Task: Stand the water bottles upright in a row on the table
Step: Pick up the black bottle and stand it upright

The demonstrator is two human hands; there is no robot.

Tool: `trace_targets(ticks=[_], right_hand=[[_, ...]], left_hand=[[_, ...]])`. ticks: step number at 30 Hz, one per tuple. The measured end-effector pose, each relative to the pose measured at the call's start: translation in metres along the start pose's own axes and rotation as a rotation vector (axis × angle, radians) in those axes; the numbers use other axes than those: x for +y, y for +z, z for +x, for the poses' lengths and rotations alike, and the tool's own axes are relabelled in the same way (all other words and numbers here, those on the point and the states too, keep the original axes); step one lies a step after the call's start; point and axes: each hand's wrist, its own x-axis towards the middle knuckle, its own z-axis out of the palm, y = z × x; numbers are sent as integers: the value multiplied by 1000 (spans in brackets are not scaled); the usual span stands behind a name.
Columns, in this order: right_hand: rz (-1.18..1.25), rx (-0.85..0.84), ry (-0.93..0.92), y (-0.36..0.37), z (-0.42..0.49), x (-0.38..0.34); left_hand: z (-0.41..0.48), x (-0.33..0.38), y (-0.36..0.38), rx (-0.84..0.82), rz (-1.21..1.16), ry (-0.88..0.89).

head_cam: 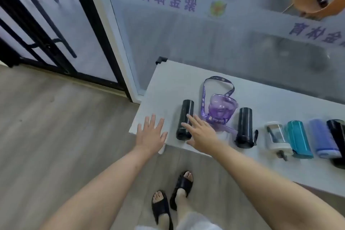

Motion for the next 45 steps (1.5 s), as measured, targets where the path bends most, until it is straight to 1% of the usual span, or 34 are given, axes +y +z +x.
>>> trace_targets(ticks=[2, 7, 11, 14, 17, 20, 23, 26, 29, 31, 36, 38, 40, 43, 45], right_hand=[[-91, -99, -82, 12, 24, 5], [-296, -253, -253, 33, 61, 23], [-321, -240, -353, 34, 80, 30], [-215, -196, -379, 30, 93, 37], [89, -82, -270, 12, 108, 51], [465, 39, -166, -12, 130, 72], [809, 116, 19, -41, 149, 93], [1017, 162, 184, -60, 163, 112], [1212, 202, 273, -68, 174, 126], [1231, 198, 304, -74, 180, 131], [1279, 209, 296, -66, 185, 135], [1224, 270, 335, -57, 190, 134], [1151, 366, 350, -50, 195, 133], [1038, 482, 324, -45, 205, 134], [1002, 510, 311, -45, 214, 137]], left_hand=[[13, -4, 14, -52, -2, -21], [42, -10, 42, -77, 4, -21], [64, -12, 45, -145, -25, -53], [74, -14, 42, -161, -47, -92], [86, -17, 32, -151, -61, -128], [101, -14, 18, -144, -77, -142], [121, -4, 2, -123, -94, -141], [145, 6, -10, -108, -109, -125], [169, 12, -16, -104, -113, -103], [184, 13, -19, -110, -104, -92], [216, 9, -18, -161, -59, -59], [229, 7, -17, -194, -40, -56], [244, 7, -16, -241, -44, -63], [268, 12, -16, -329, -67, -63], [280, 15, -13, -387, -94, -60]])
